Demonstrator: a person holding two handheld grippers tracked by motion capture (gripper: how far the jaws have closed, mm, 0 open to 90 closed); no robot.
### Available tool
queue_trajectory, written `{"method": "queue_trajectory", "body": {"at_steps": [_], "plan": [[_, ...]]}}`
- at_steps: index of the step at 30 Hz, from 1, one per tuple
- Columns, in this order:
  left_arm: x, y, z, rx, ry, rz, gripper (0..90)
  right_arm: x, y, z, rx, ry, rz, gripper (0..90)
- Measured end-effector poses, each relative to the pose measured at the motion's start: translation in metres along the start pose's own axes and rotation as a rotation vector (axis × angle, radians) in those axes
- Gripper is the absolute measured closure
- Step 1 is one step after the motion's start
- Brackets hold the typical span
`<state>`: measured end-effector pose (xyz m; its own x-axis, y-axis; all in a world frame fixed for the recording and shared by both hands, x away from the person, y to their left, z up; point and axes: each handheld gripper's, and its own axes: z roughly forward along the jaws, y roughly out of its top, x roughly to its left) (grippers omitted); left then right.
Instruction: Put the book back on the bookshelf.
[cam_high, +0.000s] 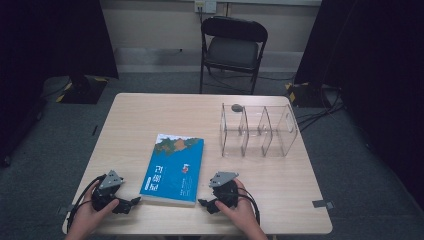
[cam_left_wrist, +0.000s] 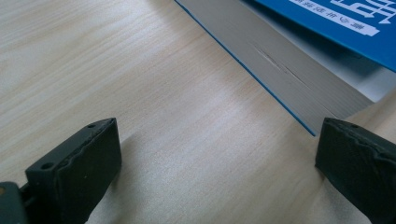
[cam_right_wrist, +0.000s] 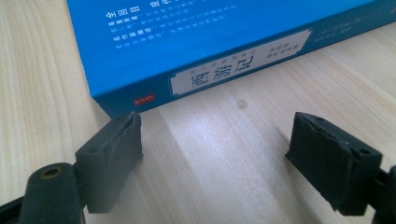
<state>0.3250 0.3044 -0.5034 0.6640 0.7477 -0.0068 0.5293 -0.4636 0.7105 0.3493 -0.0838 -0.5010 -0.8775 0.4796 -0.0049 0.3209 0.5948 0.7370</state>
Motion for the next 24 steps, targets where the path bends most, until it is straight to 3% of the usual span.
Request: {"method": "queue_trajectory", "body": {"at_steps": [3, 4, 7, 8, 9, 10, 13, 14, 16, 19, 24], "plan": [[-0.001, -0.001, -0.002, 0.006, -0.008, 0.006, 0.0, 0.000, 0.000, 0.000, 0.000, 0.000, 0.000, 16.7], [-0.003, 0.001, -0.004, 0.039, -0.012, 0.012, 0.0, 0.000, 0.000, 0.000, 0.000, 0.000, 0.000, 16.7], [-0.004, 0.003, -0.007, 0.061, -0.025, 0.003, 1.3, 0.000, 0.000, 0.000, 0.000, 0.000, 0.000, 16.7], [-0.004, 0.004, -0.009, 0.058, -0.032, 0.000, 12.9, 0.000, 0.000, 0.000, 0.000, 0.000, 0.000, 16.7], [-0.004, 0.004, -0.011, 0.049, -0.041, -0.009, 12.9, 0.000, 0.000, 0.000, 0.000, 0.000, 0.000, 16.7], [-0.003, 0.006, -0.013, 0.056, -0.055, -0.023, 21.9, 0.000, 0.000, 0.000, 0.000, 0.000, 0.000, 16.7], [-0.005, 0.009, -0.016, 0.065, -0.070, -0.043, 14.7, 0.000, 0.000, 0.000, 0.000, 0.000, 0.000, 16.7], [-0.007, 0.010, -0.017, 0.060, -0.072, -0.050, 18.7, 0.000, 0.000, 0.000, 0.001, 0.000, 0.000, 16.7], [-0.010, 0.013, -0.018, 0.054, -0.090, -0.024, 16.7, 0.000, 0.000, 0.000, 0.000, 0.000, 0.000, 16.7], [-0.012, 0.015, -0.015, 0.049, -0.108, -0.025, 16.8, 0.000, 0.000, 0.000, 0.000, 0.000, 0.000, 16.7], [-0.013, 0.019, -0.007, 0.090, -0.073, 0.019, 20.0, 0.000, 0.000, 0.000, 0.000, 0.000, 0.001, 16.7]]}}
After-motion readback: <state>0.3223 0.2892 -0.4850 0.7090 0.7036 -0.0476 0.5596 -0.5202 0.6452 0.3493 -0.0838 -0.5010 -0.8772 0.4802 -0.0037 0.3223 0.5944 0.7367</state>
